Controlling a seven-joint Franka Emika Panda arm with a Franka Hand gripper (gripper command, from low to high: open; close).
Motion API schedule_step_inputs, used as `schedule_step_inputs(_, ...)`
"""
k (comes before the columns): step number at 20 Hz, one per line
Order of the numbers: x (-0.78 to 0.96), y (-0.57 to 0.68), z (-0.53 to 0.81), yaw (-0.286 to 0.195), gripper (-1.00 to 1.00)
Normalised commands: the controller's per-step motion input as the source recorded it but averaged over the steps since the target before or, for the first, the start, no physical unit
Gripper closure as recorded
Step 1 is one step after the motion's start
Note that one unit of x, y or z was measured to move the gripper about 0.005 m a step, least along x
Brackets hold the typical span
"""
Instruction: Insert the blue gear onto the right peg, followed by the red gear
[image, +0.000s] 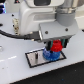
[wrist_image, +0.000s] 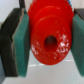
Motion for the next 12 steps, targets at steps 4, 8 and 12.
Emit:
schedule_step_inputs(4,0.09,-0.12,-0.11,0.000,1.00)
schedule_step_inputs(8,0.00,-0.07,-0.05,0.000,1.00)
schedule_step_inputs(12,0.02,-0.03,-0.16,0.000,1.00)
